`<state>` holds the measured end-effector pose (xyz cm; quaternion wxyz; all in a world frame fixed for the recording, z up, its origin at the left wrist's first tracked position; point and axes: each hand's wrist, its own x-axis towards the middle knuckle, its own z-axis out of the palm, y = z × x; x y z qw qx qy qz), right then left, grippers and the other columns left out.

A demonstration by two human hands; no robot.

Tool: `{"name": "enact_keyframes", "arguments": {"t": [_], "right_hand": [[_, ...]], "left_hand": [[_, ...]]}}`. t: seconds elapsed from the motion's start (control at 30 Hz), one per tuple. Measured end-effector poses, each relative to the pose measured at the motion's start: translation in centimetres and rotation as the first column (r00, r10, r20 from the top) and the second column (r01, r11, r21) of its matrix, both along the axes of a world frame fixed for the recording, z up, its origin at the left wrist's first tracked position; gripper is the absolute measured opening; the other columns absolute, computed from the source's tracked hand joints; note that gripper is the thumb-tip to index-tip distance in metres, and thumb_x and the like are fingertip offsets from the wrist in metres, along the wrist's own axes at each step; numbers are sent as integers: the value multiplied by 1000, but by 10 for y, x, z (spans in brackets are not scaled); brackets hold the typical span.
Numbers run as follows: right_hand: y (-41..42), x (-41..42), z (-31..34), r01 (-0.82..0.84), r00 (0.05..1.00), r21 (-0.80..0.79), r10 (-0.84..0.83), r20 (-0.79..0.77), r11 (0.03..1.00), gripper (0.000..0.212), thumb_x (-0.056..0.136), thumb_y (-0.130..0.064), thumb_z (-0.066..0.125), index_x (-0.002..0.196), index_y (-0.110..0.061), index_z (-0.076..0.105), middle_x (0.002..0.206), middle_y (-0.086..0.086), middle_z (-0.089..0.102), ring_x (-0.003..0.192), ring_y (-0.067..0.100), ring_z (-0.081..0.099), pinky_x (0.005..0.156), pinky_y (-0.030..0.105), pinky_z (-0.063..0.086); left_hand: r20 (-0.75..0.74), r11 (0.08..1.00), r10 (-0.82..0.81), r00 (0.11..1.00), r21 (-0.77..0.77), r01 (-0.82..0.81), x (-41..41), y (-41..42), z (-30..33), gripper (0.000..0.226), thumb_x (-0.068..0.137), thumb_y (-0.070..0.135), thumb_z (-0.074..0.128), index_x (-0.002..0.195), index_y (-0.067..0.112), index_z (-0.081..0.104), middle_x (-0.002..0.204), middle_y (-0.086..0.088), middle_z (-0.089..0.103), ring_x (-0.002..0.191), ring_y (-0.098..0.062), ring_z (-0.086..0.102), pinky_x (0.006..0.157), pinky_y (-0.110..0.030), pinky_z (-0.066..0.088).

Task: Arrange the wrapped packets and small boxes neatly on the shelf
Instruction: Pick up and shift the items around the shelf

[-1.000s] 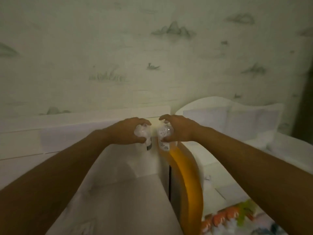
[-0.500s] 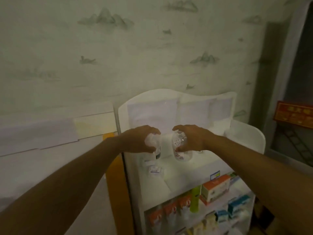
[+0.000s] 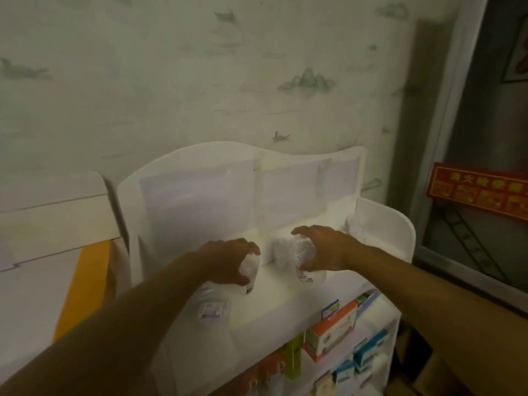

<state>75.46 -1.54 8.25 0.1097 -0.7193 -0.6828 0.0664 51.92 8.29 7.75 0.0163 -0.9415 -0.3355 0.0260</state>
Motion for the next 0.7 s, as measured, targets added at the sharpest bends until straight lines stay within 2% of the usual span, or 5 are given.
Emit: {"name": "enact_keyframes", "arguments": {"t": [0.23, 0.5, 0.7], "right_hand": [[34, 47, -17, 86, 996, 8, -86, -29, 996, 83, 74, -46, 77, 143, -38, 31, 149, -6, 41, 133, 20, 42, 106, 40, 42], [44, 112, -34, 179, 981, -2, -179, -72, 984, 82, 72, -51, 76, 140, -40, 33, 144, -7, 45, 128, 19, 46, 105, 42, 44], [70, 141, -67, 95, 989, -57, -101, -111, 994, 86, 71, -55, 75, 143, -38, 31, 147, -6, 43, 131, 20, 45, 105, 41, 43]], "left_hand": [[-4, 996, -34, 999, -79, 33, 50, 54, -13, 71, 79, 45, 69, 140, 35, 34, 143, 8, 43, 125, -19, 48, 102, -37, 42], [-19, 991, -75, 997, -111, 72, 105, 81, -21, 69, 80, 43, 69, 140, 33, 37, 141, 8, 45, 125, -18, 49, 103, -35, 41], [-65, 991, -71, 995, -121, 63, 149, 88, -32, 69, 79, 46, 68, 140, 35, 36, 140, 8, 46, 121, -18, 52, 97, -35, 45]]}}
